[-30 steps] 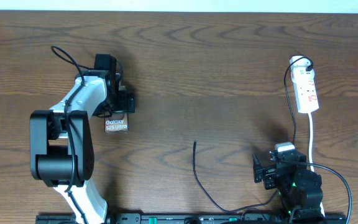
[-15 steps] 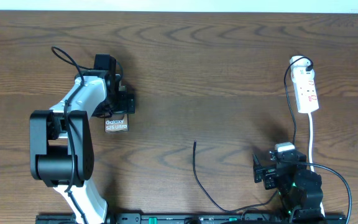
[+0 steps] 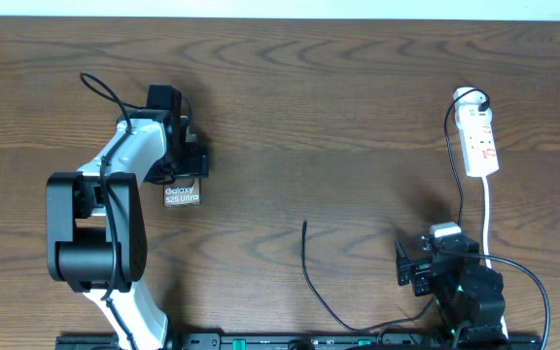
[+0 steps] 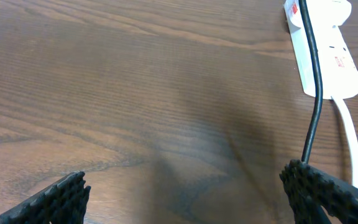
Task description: Plug charger to phone and switch on socket
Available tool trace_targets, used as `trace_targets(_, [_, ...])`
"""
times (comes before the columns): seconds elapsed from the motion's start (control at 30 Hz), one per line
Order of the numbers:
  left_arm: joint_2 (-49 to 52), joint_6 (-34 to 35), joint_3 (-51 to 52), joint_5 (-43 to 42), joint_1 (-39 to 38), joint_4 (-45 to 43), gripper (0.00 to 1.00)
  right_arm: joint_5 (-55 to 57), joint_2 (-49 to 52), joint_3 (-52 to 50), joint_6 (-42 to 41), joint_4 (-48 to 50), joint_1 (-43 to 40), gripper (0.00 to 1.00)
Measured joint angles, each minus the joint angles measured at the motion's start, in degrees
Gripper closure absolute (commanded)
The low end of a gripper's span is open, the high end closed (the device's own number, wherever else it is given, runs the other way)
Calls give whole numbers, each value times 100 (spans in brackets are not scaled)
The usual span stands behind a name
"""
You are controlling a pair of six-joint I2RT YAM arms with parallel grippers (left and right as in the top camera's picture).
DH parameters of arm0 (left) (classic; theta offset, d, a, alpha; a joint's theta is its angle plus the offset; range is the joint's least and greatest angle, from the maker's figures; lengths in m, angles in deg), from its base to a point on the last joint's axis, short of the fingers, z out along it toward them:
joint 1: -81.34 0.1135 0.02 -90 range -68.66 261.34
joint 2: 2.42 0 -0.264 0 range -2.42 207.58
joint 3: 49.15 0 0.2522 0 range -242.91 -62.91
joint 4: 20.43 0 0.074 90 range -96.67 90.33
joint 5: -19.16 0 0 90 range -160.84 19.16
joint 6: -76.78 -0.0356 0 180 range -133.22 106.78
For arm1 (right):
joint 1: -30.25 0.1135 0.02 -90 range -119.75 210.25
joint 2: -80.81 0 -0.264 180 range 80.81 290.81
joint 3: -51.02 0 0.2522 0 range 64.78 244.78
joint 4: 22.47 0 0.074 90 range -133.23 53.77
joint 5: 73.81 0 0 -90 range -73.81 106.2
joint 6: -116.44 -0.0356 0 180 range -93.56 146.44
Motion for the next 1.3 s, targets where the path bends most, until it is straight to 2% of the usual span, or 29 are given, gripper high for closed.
trace_targets(0.47, [0, -2, 0, -2, 0, -17, 22, 0, 0, 0, 0, 0, 0, 1])
trace_targets(0.9, [0, 0, 0, -4, 0, -20, 32, 0, 0, 0, 0, 0, 0, 1])
trace_targets(1.13, [-2, 0, -2, -4, 0, -20, 33, 0, 0, 0, 0, 0, 0, 1])
trace_targets(1.3, [0, 0, -2, -7, 0, -20, 40, 0, 0, 0, 0, 0, 0, 1])
